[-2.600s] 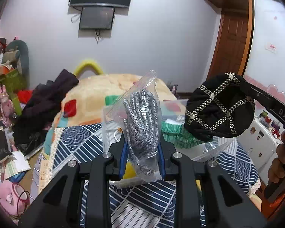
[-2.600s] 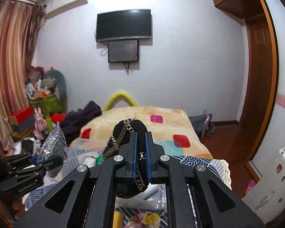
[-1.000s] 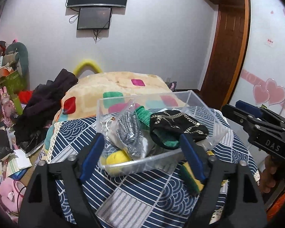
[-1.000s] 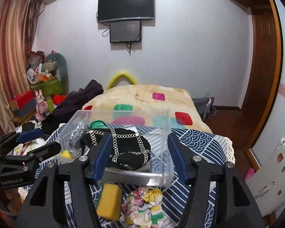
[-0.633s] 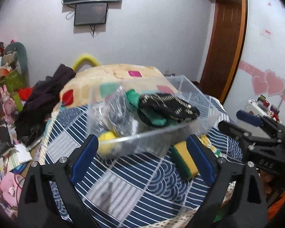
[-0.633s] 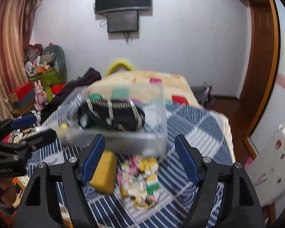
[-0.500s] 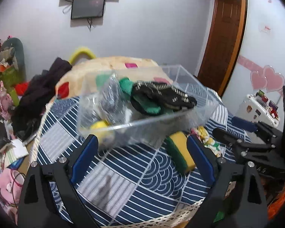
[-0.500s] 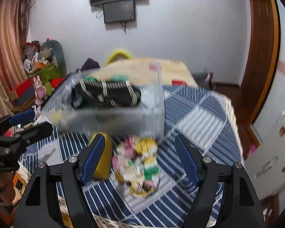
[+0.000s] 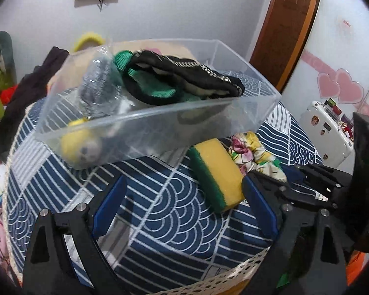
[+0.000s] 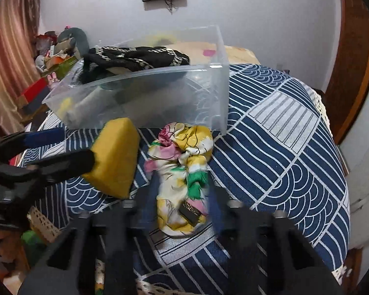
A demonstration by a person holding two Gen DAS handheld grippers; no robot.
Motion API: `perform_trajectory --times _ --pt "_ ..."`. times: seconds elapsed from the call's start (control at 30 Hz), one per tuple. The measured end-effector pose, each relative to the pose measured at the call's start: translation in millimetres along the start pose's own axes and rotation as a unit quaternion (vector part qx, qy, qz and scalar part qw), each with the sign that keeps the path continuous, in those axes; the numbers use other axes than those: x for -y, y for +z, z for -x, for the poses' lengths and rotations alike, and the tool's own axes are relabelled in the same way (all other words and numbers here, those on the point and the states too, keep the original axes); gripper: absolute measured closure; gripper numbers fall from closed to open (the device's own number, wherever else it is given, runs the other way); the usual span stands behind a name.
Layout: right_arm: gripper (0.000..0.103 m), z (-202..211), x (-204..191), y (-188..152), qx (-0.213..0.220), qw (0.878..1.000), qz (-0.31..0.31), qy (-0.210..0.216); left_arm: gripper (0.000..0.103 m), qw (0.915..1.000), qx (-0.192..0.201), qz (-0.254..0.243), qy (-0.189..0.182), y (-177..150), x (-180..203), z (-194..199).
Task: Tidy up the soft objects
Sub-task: 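Grasp the yellow-green sponge with the left tool while the right tool grasps the floral scrunchie, then place the sponge into the box with the left tool while the right places the scrunchie in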
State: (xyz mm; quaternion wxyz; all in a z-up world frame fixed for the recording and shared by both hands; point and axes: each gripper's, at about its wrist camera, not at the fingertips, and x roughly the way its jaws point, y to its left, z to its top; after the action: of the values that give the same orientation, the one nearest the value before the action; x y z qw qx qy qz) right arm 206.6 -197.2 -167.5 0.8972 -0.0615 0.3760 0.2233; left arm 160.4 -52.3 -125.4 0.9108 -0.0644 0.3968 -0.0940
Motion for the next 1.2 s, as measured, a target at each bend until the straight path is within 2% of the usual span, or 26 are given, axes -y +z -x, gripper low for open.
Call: perform_trajectory --times 0.1,0.27,0.33,0.47,0.57,0.6,0.77,0.83,0.87,1.2 --pt "0.087 7.1 0.7 -2.0 0.008 1.0 0.001 -0.005 0.008 1.0 0.001 -0.003 -0.007 1.3 5.9 -2.9" --pt "0.088 18.6 10.7 -7.8 0.021 1.0 -0.016 -0.015 0.01 0.9996 0.006 -0.026 -0.008 3.9 23.6 -12.0" --pt "0.088 18.6 14.7 -7.8 0.024 0.999 -0.019 -0.016 0.016 0.9995 0.001 -0.031 -0.013 4.9 28.9 -18.4" --pt "0.088 23.1 18.3 -8.7 0.029 0.999 -0.022 -0.028 0.037 0.9981 -0.019 -0.026 -0.053 9.7 35.2 -32.4" --pt "0.088 26.1 19.5 -9.7 0.034 0.999 -0.024 -0.031 0.054 0.9965 -0.02 -0.047 -0.067 8.1 46.3 -34.4" --pt "0.088 27.0 18.9 -6.9 0.036 0.999 -0.024 -0.032 0.056 0.9964 -0.018 -0.055 -0.062 6.7 50.4 -34.1" --pt "0.088 33.5 19.3 -4.6 0.046 0.998 -0.023 -0.035 0.059 0.9963 -0.003 -0.069 -0.051 1.8 53.8 -23.8" --pt "0.088 35.9 18.6 -2.0 0.05 0.998 -0.023 -0.035 0.059 0.9969 0.007 -0.07 -0.035 0.0 51.4 -17.1" --pt "0.088 37.3 17.7 -1.0 0.052 0.998 -0.022 -0.034 0.059 0.9971 0.017 -0.07 -0.025 -1.2 48.8 -11.1" --pt "0.088 60.0 3.6 13.9 0.089 0.996 -0.011 -0.026 0.06 0.9945 0.093 -0.045 -0.011 0.8 23.5 45.3"
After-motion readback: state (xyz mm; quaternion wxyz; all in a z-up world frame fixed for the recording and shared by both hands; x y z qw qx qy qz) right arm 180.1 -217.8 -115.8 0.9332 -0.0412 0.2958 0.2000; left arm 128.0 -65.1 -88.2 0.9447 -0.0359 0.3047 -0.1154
